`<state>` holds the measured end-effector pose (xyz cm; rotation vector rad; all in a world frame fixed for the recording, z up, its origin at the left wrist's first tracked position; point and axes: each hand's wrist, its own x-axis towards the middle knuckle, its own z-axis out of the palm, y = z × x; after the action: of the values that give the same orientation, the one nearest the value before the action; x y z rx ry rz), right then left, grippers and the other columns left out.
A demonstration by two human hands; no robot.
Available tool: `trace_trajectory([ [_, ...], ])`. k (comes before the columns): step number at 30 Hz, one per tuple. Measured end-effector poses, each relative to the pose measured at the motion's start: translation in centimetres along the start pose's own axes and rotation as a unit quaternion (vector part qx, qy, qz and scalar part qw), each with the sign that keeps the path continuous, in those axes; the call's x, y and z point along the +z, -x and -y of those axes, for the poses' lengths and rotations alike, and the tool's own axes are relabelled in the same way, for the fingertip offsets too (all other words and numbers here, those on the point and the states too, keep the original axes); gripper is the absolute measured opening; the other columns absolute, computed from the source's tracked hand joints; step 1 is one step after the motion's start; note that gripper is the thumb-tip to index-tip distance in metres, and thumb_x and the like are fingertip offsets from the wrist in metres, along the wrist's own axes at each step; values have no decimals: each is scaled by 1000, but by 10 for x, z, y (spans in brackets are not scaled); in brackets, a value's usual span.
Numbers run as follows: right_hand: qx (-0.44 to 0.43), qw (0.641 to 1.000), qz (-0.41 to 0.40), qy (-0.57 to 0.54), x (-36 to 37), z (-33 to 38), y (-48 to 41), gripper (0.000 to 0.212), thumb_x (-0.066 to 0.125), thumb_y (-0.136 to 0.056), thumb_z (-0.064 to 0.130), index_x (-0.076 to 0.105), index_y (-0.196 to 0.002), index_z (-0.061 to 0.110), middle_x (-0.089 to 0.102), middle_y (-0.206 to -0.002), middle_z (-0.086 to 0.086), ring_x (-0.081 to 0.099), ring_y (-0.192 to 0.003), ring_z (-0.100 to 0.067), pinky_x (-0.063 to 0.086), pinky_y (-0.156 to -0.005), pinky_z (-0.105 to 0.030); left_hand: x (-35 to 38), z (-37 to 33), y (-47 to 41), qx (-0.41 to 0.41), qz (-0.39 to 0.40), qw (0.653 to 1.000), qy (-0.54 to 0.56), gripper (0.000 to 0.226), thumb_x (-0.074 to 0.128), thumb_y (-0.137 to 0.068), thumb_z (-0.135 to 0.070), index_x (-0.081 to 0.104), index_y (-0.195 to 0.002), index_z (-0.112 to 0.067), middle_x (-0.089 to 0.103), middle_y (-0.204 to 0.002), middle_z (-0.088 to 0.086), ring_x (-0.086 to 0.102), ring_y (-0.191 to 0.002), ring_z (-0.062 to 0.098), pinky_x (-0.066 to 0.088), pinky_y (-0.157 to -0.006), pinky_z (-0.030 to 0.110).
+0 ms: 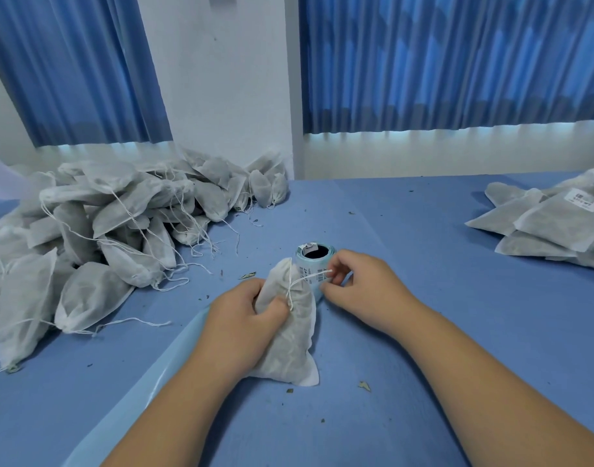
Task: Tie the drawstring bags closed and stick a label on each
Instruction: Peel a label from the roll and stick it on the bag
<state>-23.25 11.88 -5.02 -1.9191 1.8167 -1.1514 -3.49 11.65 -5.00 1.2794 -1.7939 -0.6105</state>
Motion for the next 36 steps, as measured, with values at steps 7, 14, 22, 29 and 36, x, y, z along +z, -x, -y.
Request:
trace_trajectory([
  [7,4,1000,-13,-4,2,0,0,14,66,-75,14,57,-72,24,57,-70,10,49,-61,-2,43,-63,-19,1,1,-1,-1,-4,1000,-9,20,61,-86,-24,64,-83,-5,65,-79,12,49,-63,14,38,-55,23],
  [14,25,1000,-12,-12,5,3,1,16,64,-74,12,56,-72,26,57,-71,10,50,-62,-3,45,-63,-20,1,2,0,-6,-3,1000,-9,19,61,-87,-23,64,-83,-4,64,-79,13,48,-62,14,36,-53,23],
  [22,68,996,-27,-54,5,7,1,29,57,-77,0,59,-78,29,60,-74,7,50,-62,-2,38,-56,-6,1,1,-2,-18,4,1000,-2,21,61,-87,-24,63,-83,-4,58,-69,7,47,-61,14,36,-54,24],
  [29,149,987,-56,-38,-1,8,3,19,64,-75,11,53,-77,26,58,-74,9,52,-65,-6,38,-54,-20,0,3,-3,-37,-4,999,-9,23,59,-88,-24,59,-78,-3,51,-63,-1,43,-57,13,33,-50,21],
  [36,176,983,-29,-47,-6,9,6,12,61,-78,13,59,-78,25,53,-75,9,48,-60,-7,33,-51,-23,0,2,-2,-43,-1,999,-11,25,58,-86,-23,55,-77,0,47,-62,-1,40,-56,13,30,-48,21],
])
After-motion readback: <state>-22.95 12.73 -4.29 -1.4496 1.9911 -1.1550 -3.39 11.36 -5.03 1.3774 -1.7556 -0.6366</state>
